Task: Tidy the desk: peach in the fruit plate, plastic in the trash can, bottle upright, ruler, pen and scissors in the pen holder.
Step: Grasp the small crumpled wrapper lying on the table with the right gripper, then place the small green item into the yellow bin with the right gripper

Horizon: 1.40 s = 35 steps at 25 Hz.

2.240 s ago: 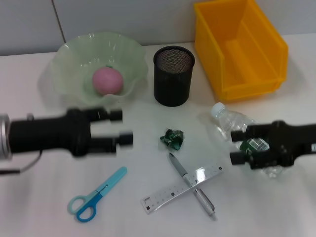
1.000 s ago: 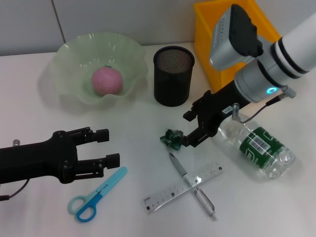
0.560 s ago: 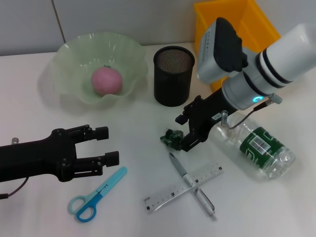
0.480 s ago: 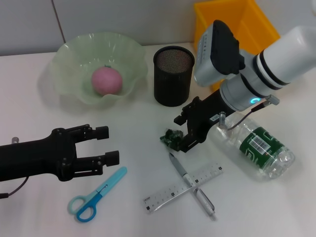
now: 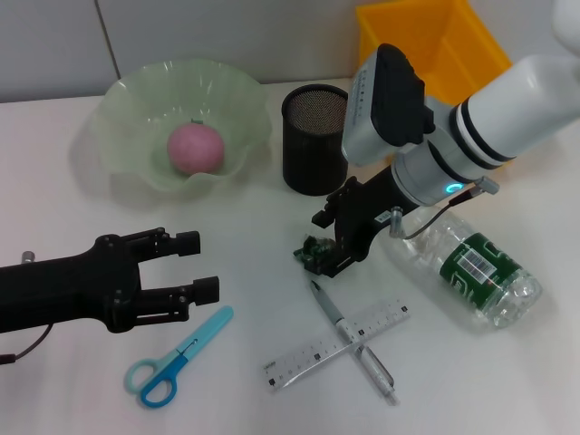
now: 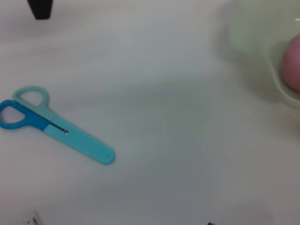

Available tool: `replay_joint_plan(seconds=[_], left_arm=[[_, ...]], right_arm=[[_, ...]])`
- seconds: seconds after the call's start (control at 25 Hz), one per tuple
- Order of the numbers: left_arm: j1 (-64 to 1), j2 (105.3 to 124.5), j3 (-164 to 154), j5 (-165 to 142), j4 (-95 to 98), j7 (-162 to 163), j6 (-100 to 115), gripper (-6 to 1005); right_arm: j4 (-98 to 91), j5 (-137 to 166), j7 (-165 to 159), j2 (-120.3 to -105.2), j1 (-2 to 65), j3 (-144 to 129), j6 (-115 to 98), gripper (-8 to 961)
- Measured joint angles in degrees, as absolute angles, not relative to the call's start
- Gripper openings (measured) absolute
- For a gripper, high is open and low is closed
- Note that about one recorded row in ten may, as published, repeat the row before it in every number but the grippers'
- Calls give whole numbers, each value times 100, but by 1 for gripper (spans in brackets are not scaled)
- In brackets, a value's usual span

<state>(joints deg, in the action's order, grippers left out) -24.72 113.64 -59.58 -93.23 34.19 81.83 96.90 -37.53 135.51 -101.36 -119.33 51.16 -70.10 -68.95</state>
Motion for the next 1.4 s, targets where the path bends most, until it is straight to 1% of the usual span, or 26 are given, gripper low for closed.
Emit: replay_joint_plan(seconds=[0.2,0.84,1.2,1.4], left_arm=[[-2478,11364,-5959,-9322,3419,8183,9714,809],[-2487,11344,-5959,-9315,3419,8183,9754,808],[-2487,11335,-5957,-9316,3437,8182,9785,808],[-2487,11329,-5886,-9318,3439,8182,9849,807]], right_arm=[[-3713,13551,-10134,-11939,5137,-7020,-6846,740],[-3462,13410,-10171,-11951,5159,-7150,-6537,630],[-3513,13311,-10240,-11930,5133,-7070,-6639,568],[-3966,13184,-10434,-11909,4946,-6964,-7002,325]])
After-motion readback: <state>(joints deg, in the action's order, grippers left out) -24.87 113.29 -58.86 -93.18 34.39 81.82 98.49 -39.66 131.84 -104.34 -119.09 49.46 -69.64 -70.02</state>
